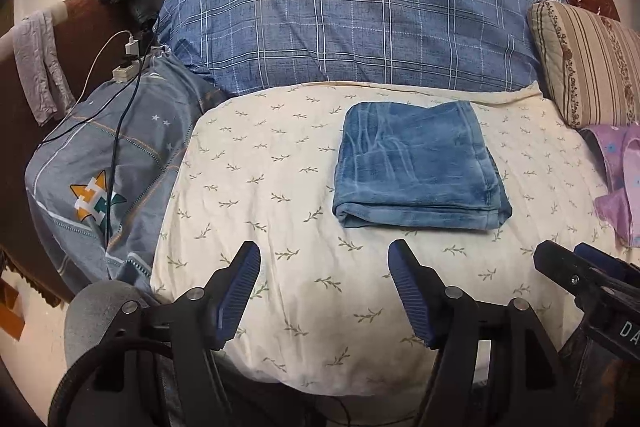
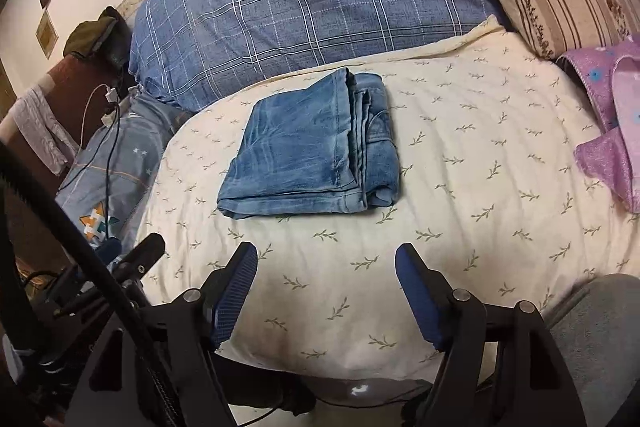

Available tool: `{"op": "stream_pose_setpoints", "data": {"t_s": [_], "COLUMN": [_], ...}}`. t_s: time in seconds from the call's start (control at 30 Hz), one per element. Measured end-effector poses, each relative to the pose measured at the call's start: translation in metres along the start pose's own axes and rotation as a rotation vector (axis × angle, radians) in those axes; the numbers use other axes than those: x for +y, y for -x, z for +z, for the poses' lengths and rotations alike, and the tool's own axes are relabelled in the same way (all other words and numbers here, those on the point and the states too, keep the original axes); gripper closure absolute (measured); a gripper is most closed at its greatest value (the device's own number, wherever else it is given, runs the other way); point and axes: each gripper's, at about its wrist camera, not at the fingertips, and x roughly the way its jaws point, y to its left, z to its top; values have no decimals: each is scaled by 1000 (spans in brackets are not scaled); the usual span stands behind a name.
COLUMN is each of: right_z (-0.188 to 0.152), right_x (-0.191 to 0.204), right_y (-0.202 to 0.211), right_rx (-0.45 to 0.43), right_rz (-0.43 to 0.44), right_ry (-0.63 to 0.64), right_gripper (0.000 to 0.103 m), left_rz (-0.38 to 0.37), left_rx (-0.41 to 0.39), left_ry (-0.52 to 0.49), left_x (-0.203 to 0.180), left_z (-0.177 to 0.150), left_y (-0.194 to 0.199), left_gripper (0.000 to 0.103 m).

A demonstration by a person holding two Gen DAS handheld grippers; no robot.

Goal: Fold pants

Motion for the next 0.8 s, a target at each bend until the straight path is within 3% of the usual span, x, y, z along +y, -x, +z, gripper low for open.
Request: {"op": "stream_pose_setpoints", "data": {"t_s": [0.43,0.8], "right_z": [4,4], "right_x": [5,10], "right_y": [17,22], "right_rx": [-67,-70], "right_rz": [-80,-91], "right_ry": [25,34], "right_gripper": [30,30], "left_rz": [-15,-33], "left_rx": [25,21], "left_ry": [-6,-14], "left_x": [0,-4], "left_z": [6,5], "left_y": [1,11], "left_gripper": [35,35]}}
